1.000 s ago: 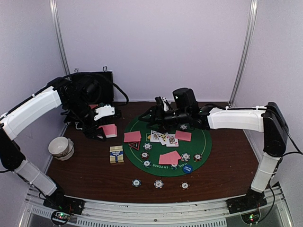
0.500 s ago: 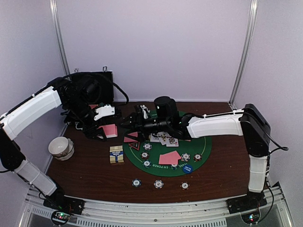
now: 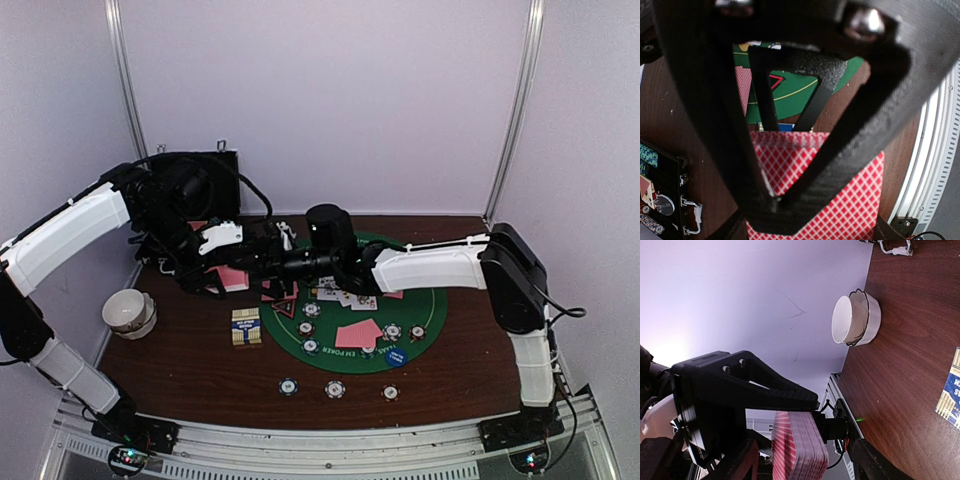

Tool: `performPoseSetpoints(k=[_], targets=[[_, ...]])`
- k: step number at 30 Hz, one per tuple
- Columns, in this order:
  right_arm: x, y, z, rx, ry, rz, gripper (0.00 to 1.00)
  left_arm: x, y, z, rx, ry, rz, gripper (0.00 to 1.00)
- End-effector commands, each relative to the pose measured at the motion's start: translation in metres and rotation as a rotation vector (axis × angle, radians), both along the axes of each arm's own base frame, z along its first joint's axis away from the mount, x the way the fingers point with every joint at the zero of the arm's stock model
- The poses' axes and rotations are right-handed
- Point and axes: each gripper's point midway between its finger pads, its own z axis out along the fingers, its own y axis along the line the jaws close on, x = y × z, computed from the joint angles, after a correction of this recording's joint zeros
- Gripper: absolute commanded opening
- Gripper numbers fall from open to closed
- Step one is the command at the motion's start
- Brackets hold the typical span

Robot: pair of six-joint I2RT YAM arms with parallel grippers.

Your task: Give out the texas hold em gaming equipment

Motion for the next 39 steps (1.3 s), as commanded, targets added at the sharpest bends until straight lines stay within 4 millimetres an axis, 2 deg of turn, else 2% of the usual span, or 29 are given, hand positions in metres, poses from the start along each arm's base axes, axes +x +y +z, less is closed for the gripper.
performPoseSetpoints(k=[1,7,13,17,25,30,35,39], targets=[[-0.006,0.012,0.01,0.029,-0.005,0.04,0.66,0.003,-0.007,0.018,-0.054,-0.038,-0.003,0.0],[-0.003,0.01,0.0,0.005,0.017,0.048,0.59,0.003,-0.007,0.019,-0.055,-0.044,-0.004,0.0],[-0.003,0.0,-0.007,-0.003,0.037,0.054,0.5,0.004,-0.006,0.02,-0.05,-0.052,-0.006,0.0],[-0.004,-0.009,-0.004,0.01,0.049,0.054,0.39,0.005,-0.006,0.02,-0.048,-0.052,-0.005,0.0],[0.001,-0.027,0.004,0.021,0.038,0.035,0.31,0.005,-0.005,0.022,-0.05,-0.06,-0.004,0.0],[0.001,-0.034,0.009,0.014,0.026,0.029,0.28,0.005,-0.005,0.022,-0.047,-0.061,-0.002,0.0],[-0.002,-0.034,0.02,0.034,0.008,0.03,0.31,0.005,-0.005,0.021,-0.047,-0.06,-0.002,0.0],[-0.003,-0.034,0.029,0.057,0.011,0.031,0.25,0.005,-0.004,0.02,-0.043,-0.06,-0.002,0.0]])
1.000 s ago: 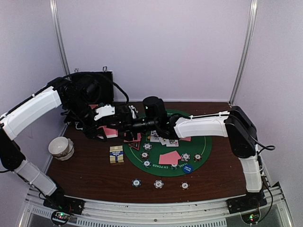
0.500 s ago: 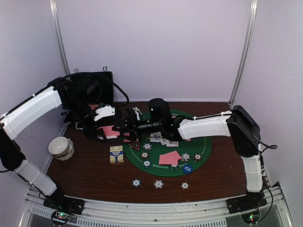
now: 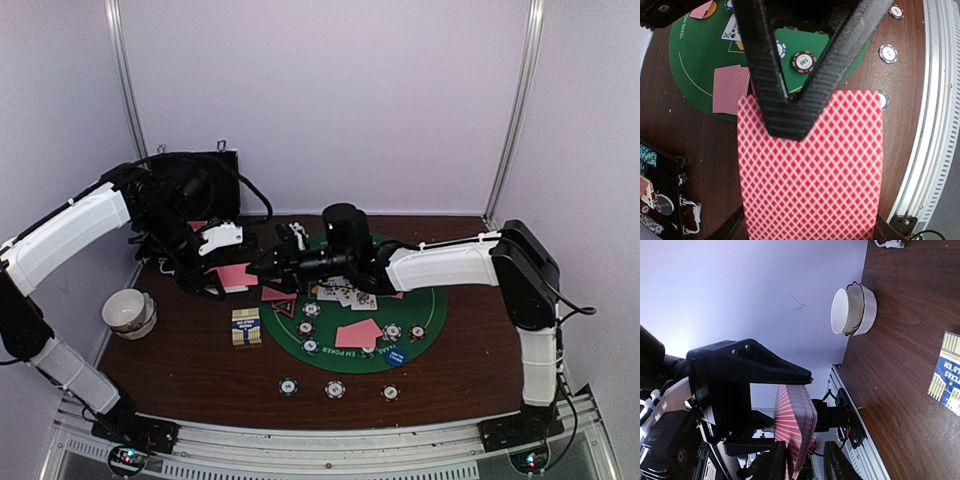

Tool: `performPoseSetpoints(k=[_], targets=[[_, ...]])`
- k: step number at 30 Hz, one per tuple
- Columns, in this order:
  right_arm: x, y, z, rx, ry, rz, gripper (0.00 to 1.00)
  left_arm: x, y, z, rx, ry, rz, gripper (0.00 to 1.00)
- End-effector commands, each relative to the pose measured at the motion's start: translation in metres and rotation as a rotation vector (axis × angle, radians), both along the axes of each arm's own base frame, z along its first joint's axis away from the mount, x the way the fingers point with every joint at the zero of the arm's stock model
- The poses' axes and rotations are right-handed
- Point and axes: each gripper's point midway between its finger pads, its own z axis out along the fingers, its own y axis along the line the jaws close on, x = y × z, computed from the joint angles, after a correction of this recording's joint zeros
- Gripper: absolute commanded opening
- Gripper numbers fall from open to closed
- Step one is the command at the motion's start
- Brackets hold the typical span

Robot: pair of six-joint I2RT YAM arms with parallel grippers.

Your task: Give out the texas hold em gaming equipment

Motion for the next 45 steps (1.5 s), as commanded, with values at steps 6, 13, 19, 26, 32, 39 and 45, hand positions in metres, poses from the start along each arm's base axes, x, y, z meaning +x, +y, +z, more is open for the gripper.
performPoseSetpoints(k=[6,13,19,26,32,39,45], targets=[[-0.009,-0.009,0.046,0.091,-0.035,0.011,0.1,0.008,-0.003,0.019,-0.036,-0.07,0.002,0.0],[-0.012,-0.018,0.044,0.079,-0.027,0.014,0.0,0.009,-0.001,0.015,-0.022,-0.07,0.005,0.0],[0.0,-0.041,0.047,0.071,-0.034,-0.023,0.0,0.009,0.001,0.012,-0.011,-0.08,0.005,0.0],[0.022,-0.086,0.046,0.045,-0.046,-0.099,0.0,0.011,0.004,0.008,0.007,-0.09,0.01,0.0],[0.051,-0.146,0.023,-0.012,-0.034,-0.212,0.0,0.012,0.007,0.003,0.022,-0.092,0.012,0.0],[0.084,-0.232,-0.04,-0.165,0.003,-0.368,0.0,0.02,0.023,-0.016,0.048,-0.078,0.053,0.0],[0.099,-0.283,-0.103,-0.314,0.058,-0.447,0.0,0.025,0.042,-0.036,0.058,-0.052,0.109,0.0]])
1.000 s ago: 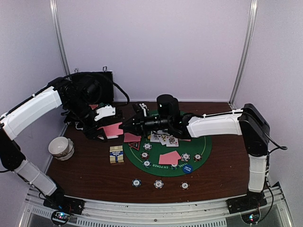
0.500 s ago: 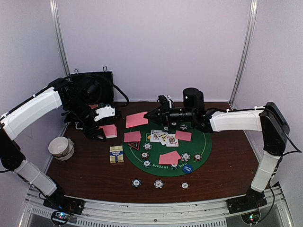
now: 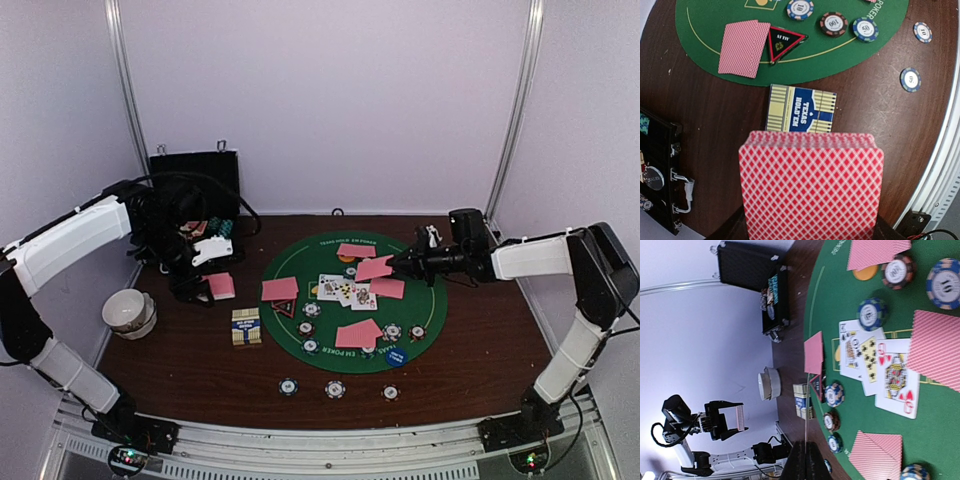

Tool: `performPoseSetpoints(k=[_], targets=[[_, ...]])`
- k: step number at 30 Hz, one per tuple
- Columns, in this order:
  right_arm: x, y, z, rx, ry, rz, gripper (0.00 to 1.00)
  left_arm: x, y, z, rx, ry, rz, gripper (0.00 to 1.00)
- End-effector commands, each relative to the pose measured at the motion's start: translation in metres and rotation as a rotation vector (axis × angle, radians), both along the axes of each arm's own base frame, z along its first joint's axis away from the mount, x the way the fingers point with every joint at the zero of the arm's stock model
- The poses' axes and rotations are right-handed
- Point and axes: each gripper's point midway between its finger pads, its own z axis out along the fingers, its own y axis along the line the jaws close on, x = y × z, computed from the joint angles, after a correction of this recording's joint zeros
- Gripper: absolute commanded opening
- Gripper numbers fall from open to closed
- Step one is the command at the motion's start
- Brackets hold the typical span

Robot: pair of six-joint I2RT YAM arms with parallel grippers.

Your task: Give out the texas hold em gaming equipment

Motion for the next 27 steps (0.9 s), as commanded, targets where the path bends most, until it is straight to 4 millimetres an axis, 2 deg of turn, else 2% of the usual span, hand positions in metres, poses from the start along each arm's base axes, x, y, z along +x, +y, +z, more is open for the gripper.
performPoseSetpoints(k=[1,10,18,20,25,27], targets=[[0.001,-0.023,-0.036,-0.088,0.012,-0.007,0.0,0.009,0.011,-0.004,-0.024,-0.044,0.026,0.0],[0.006,-0.041,-0.096,-0.219,0.073,-0.018,0.0,0.01,0.039,-0.042,0.012,-0.023,0.081,0.0],[-0.007,-0.064,-0.124,-0.408,0.101,-0.004,0.0,0.011,0.059,-0.087,0.07,-0.024,0.096,0.0],[-0.01,-0.068,-0.126,-0.439,0.105,0.002,0.04,0.012,0.062,-0.098,0.084,-0.031,0.092,0.0],[-0.014,-0.074,-0.121,-0.478,0.1,0.001,0.24,0.012,0.067,-0.123,0.117,-0.015,0.087,0.0],[-0.013,-0.076,-0.112,-0.487,0.085,-0.006,0.39,0.013,0.067,-0.131,0.123,-0.006,0.088,0.0]])
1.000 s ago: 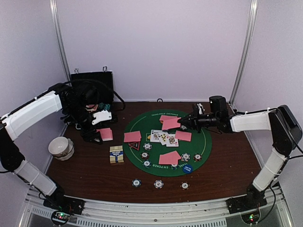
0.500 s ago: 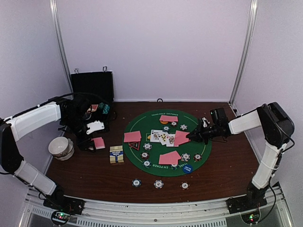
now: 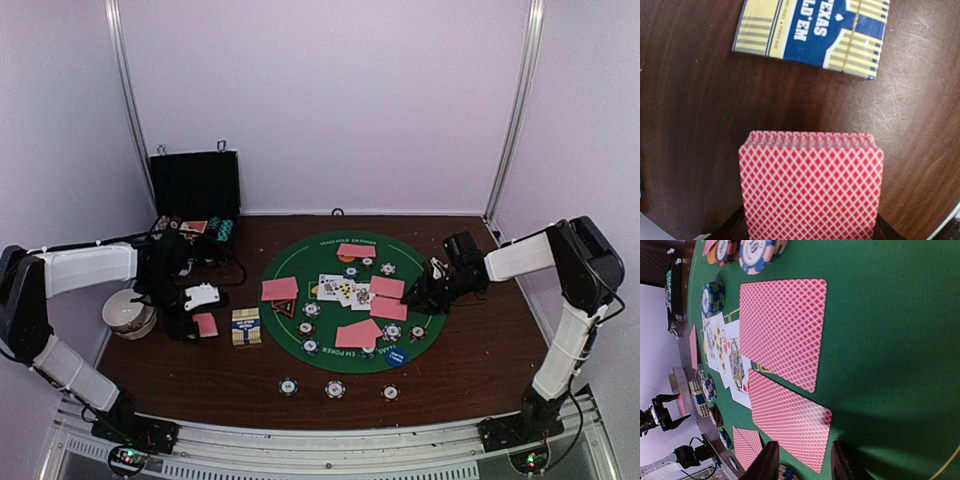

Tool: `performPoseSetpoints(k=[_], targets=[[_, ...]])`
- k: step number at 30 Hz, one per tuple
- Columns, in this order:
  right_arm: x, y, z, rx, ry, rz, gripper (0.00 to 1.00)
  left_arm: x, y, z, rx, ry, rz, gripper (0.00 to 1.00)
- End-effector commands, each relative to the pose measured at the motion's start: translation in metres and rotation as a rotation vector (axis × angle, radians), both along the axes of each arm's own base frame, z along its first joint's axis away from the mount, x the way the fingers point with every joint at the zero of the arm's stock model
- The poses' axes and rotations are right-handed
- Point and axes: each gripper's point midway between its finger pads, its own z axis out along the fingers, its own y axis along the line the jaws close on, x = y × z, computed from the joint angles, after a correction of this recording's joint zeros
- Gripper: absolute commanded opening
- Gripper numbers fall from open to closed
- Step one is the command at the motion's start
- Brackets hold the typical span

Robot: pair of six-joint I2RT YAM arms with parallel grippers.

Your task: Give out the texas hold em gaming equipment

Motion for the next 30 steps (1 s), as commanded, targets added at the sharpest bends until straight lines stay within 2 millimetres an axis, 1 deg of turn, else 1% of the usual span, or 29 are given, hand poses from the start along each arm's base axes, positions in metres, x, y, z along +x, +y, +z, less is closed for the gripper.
performPoseSetpoints(k=[1,2,3,4,5,9,10,11,12,14,17,18,20,22,26,28,30], targets=[[0.003,-0.014,0.019,-0.077,-0.046,-0.016,0.47,0.02,-0.002,-0.013,0.0,-0.056,-0.008,0.0],[0.004,-0.014,0.025,-0.079,-0.057,-0.016,0.57,0.021,-0.002,-0.015,-0.002,-0.055,-0.01,0.0],[0.005,-0.015,0.032,-0.081,-0.069,-0.018,0.73,0.022,-0.003,-0.017,-0.005,-0.058,-0.009,0.0],[0.006,-0.015,0.04,-0.078,-0.085,-0.019,0.96,0.024,-0.004,-0.019,-0.011,-0.061,-0.011,0.0],[0.006,-0.015,0.047,-0.077,-0.098,-0.022,0.99,0.024,-0.006,-0.021,-0.019,-0.058,-0.016,0.0],[0.005,-0.016,0.075,-0.066,-0.148,-0.03,0.99,0.023,-0.009,-0.033,-0.024,-0.024,-0.019,0.0],[0.004,-0.017,0.081,-0.067,-0.16,-0.029,0.99,0.022,-0.008,-0.036,-0.02,-0.011,-0.018,0.04],[0.003,-0.019,0.087,-0.071,-0.169,-0.034,1.0,0.02,-0.009,-0.039,-0.02,0.001,-0.018,0.1],[0.002,-0.02,0.093,-0.077,-0.183,-0.039,1.0,0.019,-0.009,-0.041,-0.021,0.012,-0.017,0.23],[0.0,-0.024,0.102,-0.094,-0.203,-0.044,1.0,0.014,-0.011,-0.043,-0.036,0.03,-0.02,0.58],[-0.003,-0.033,0.113,-0.143,-0.23,-0.048,1.0,0.011,-0.014,-0.039,-0.054,0.042,-0.017,0.94],[-0.003,-0.037,0.117,-0.163,-0.241,-0.052,1.0,0.012,-0.014,-0.037,-0.053,0.038,-0.011,0.97],[-0.003,-0.043,0.124,-0.202,-0.268,-0.057,0.99,0.015,-0.014,-0.029,-0.055,0.026,0.004,0.98],[-0.001,-0.05,0.134,-0.243,-0.3,-0.069,0.99,0.019,-0.015,-0.016,-0.066,0.003,0.018,0.98],[0.003,-0.071,0.154,-0.349,-0.376,-0.125,1.0,0.038,-0.019,0.02,-0.102,-0.076,0.092,0.98],[0.005,-0.087,0.164,-0.415,-0.41,-0.174,0.99,0.049,-0.022,0.042,-0.142,-0.138,0.137,0.98],[0.006,-0.108,0.172,-0.512,-0.438,-0.23,1.0,0.062,-0.023,0.062,-0.186,-0.207,0.185,0.98]])
